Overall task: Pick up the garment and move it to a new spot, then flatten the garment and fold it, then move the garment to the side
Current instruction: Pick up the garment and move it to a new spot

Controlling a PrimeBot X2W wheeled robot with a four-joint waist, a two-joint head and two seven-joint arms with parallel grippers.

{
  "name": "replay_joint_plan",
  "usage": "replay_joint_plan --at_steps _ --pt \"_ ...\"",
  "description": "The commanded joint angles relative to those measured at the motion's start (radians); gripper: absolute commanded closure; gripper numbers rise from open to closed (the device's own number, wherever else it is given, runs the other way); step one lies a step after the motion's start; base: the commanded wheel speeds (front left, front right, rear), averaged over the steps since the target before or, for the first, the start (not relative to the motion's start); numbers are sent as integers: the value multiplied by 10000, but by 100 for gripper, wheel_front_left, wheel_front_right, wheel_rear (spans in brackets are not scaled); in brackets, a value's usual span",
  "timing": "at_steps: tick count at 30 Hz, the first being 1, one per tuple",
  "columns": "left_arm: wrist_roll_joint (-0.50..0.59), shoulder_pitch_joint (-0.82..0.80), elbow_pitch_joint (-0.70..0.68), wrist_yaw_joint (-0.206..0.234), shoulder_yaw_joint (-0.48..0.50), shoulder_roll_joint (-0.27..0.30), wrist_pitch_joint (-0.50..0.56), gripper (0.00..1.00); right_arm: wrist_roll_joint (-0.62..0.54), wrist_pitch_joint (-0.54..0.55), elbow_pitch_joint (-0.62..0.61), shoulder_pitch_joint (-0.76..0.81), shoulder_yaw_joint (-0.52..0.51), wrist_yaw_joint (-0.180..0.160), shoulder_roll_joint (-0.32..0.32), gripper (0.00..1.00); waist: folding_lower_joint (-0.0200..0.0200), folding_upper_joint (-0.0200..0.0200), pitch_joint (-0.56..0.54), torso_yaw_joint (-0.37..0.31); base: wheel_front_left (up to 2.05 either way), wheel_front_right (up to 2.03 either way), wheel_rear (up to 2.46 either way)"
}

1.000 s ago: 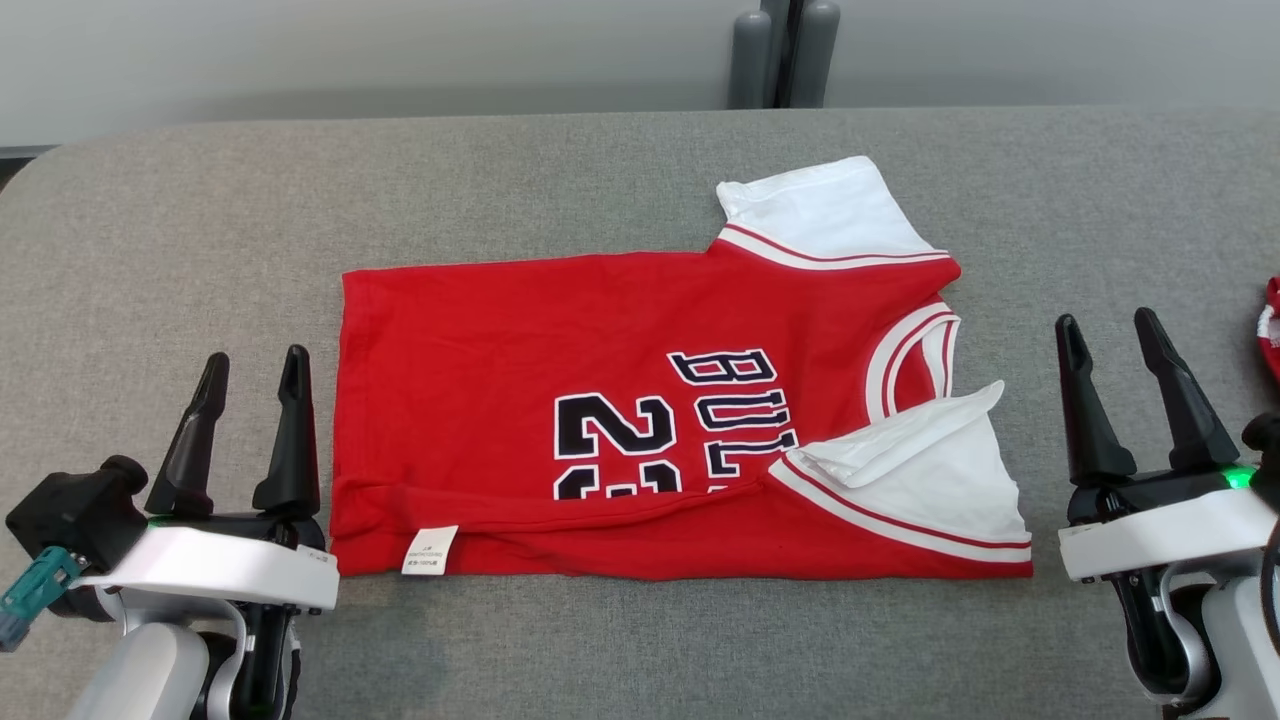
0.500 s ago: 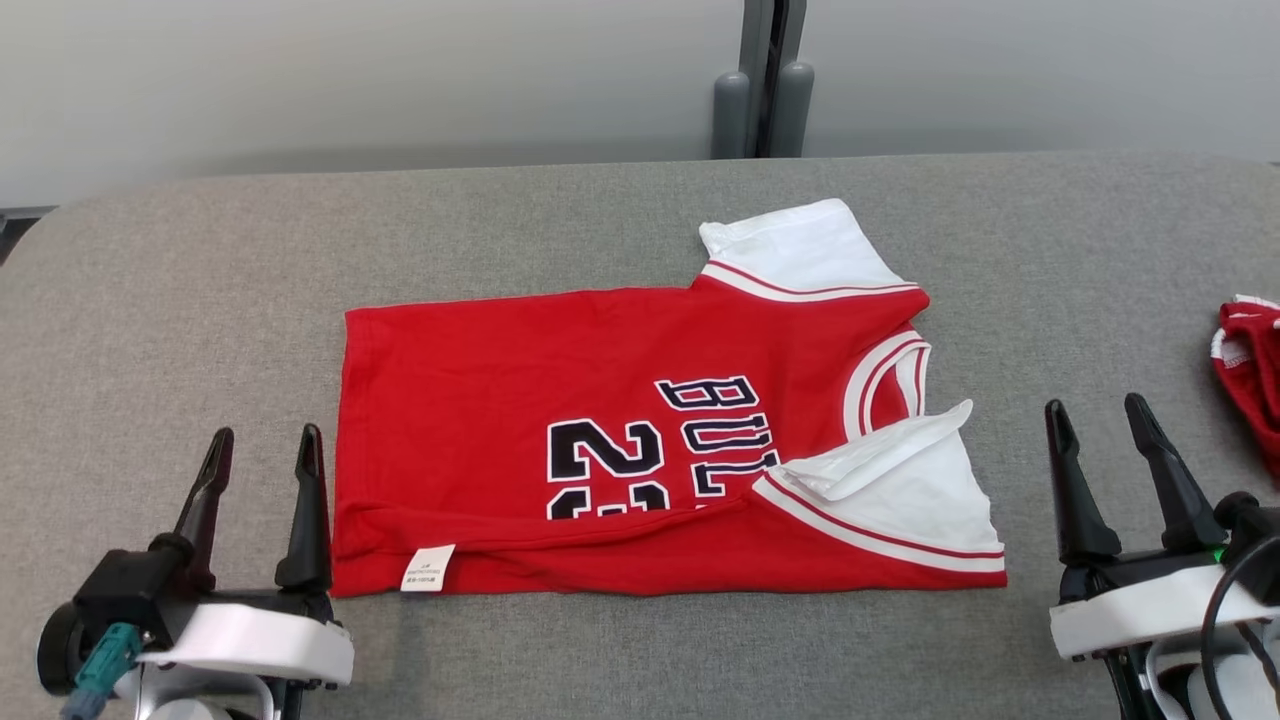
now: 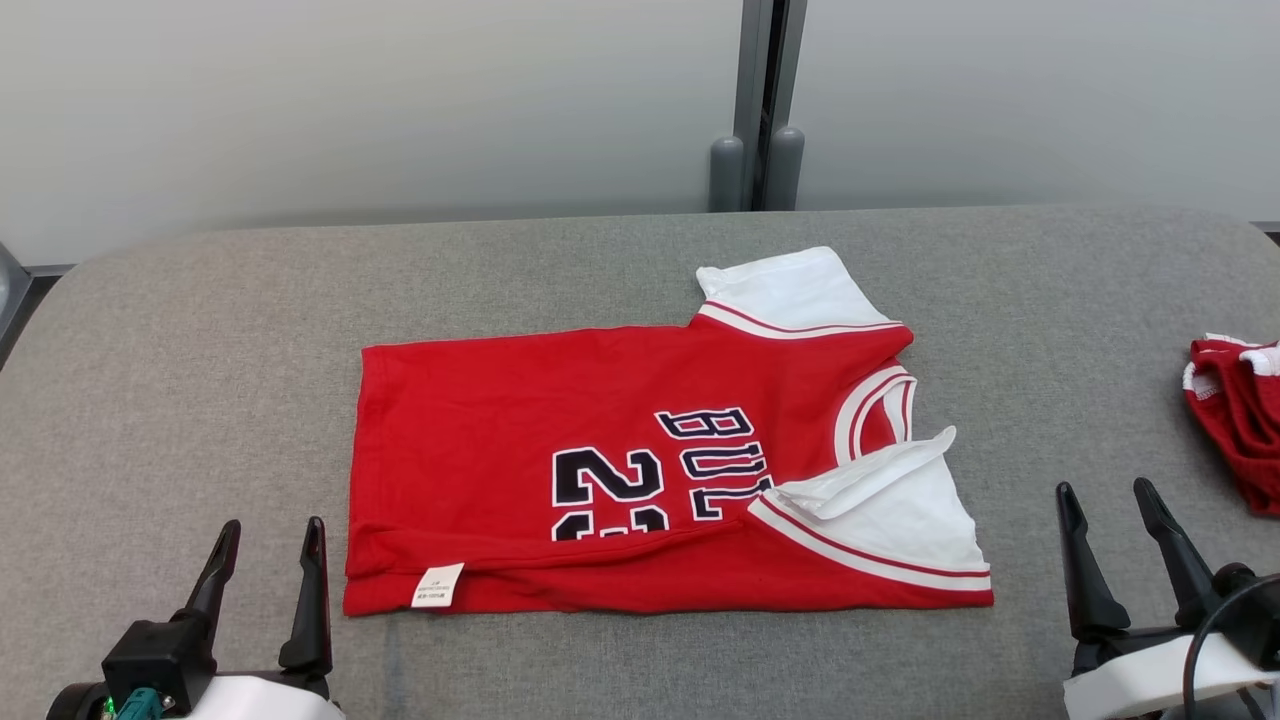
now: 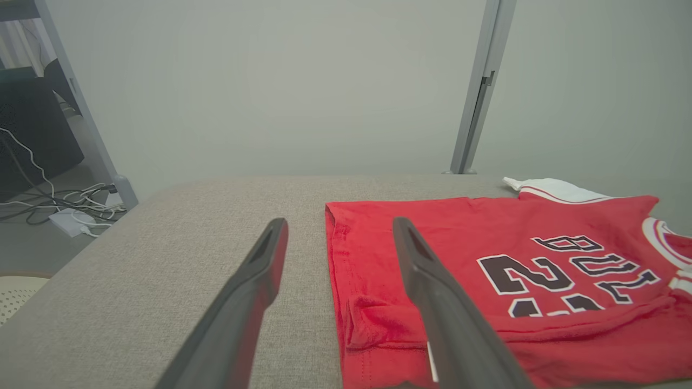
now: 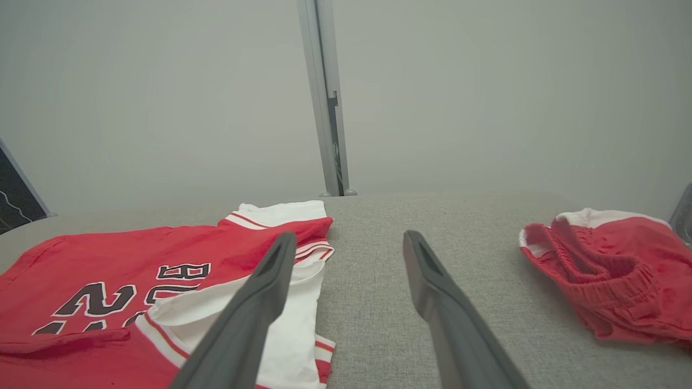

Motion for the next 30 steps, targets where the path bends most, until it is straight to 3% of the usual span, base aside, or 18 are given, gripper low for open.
replay_joint_plan --at_steps 1,19,30 --pt "24 55 16 -35 27 25 -39 0 -72 14 -23 82 -53 6 -5 0 0 -1 -69 16 0 0 0" --pt "-121 -150 166 -81 -270 28 251 0 -148 252 -16 92 -138 6 96 0 0 -1 76 104 0 0 0" --pt "-450 -359 1039 -558 -656 -305 358 0 20 395 757 7 323 6 207 0 0 -1 579 312 0 0 0"
